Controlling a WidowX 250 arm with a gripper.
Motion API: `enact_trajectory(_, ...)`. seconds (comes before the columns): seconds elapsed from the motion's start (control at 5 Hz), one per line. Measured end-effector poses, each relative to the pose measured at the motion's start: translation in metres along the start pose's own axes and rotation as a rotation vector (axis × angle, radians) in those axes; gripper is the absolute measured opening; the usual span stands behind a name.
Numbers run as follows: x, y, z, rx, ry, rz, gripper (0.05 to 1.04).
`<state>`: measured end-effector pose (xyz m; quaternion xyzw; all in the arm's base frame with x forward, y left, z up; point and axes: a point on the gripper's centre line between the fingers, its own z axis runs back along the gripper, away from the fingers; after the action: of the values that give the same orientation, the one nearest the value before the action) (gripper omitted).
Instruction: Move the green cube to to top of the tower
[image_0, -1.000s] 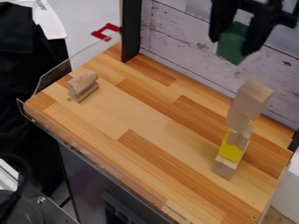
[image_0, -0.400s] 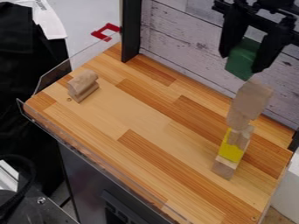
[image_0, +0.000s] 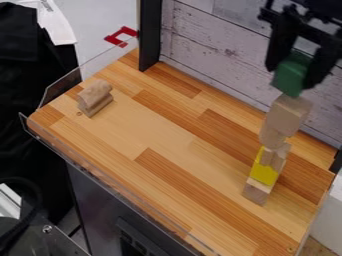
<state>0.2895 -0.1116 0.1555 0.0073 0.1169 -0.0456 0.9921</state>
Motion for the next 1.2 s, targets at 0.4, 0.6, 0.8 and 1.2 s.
enact_trajectory(0.4,0.0022,-0.0062,-0.0084,0.0,0.042,-0.001,0.544)
enact_trajectory(0.6,0.002,-0.006,-0.0088,-0.002,0.044,0.004,0.544)
enact_trajectory(0.8,0.0024,-0.0046,-0.0082,-0.007,0.045,0.0,0.595)
enact_trajectory(1.2,-0.0009,-0.003,-0.0017,-0.04,0.034,0.005,1.007)
